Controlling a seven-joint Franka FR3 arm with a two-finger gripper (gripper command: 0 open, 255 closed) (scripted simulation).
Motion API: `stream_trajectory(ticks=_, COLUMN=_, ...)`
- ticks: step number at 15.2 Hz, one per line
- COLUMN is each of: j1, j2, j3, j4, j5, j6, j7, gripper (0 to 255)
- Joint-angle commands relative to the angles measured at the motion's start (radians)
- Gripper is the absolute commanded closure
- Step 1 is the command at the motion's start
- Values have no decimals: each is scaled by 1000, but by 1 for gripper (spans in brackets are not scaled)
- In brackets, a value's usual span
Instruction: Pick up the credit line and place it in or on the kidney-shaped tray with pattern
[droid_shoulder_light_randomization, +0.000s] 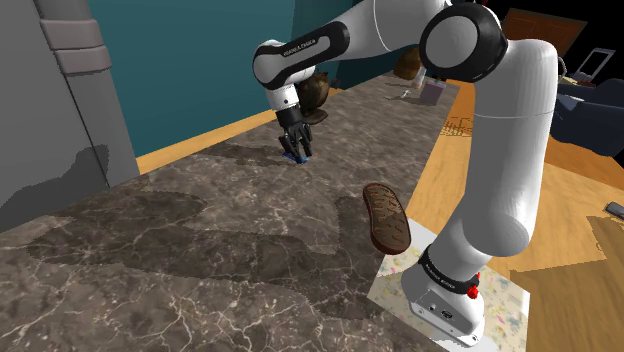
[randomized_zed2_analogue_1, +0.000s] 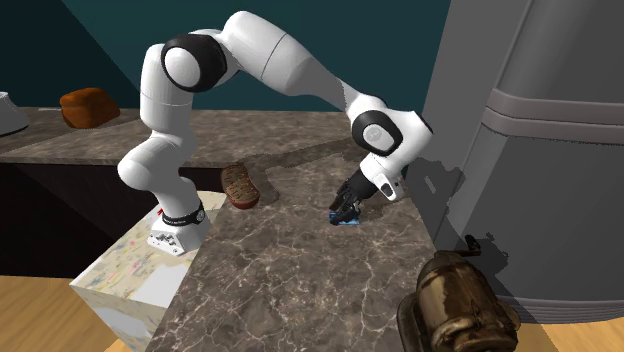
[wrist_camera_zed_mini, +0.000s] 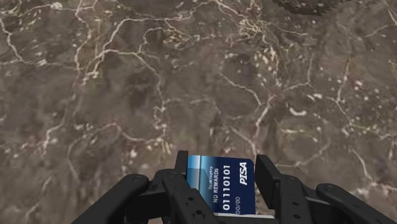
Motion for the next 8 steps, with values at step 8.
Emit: stream_trajectory(ticks=8, j1=1, j2=-41, j3=0, j4=50, j5=-1, j6=-91, j7=-4, gripper=255)
